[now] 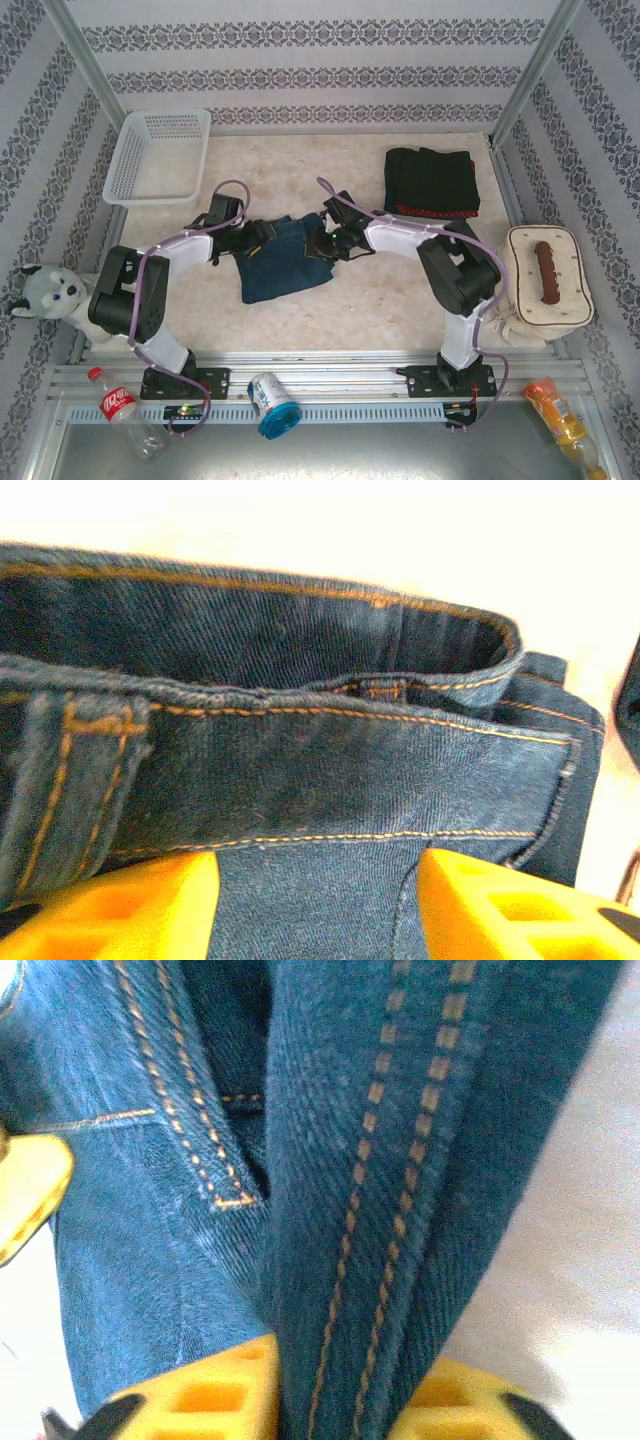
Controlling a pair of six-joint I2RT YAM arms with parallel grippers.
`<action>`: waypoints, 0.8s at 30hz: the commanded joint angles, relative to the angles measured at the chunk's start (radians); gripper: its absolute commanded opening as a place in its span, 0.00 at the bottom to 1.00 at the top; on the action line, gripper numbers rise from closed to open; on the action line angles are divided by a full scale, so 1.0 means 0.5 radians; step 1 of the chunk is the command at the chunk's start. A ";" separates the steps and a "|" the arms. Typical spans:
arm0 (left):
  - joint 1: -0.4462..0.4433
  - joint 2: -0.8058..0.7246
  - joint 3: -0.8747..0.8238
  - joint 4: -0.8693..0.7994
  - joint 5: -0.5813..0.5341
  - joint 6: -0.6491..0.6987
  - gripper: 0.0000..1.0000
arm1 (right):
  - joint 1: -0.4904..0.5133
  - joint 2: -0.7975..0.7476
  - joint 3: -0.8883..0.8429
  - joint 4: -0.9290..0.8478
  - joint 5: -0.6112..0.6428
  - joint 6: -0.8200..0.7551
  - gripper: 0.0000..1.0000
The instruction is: Fold and stack the skirts
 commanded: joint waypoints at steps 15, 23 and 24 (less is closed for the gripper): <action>0.089 -0.321 0.140 -0.809 -0.449 0.343 0.64 | -0.046 0.151 0.350 0.003 0.071 -0.685 0.39; 0.098 -0.056 0.160 -0.693 -0.355 0.358 0.47 | -0.035 0.395 0.561 -0.071 -0.038 -0.756 0.35; 0.102 -0.041 0.160 -0.670 -0.328 0.357 0.42 | -0.035 0.398 0.576 -0.059 -0.065 -0.746 0.23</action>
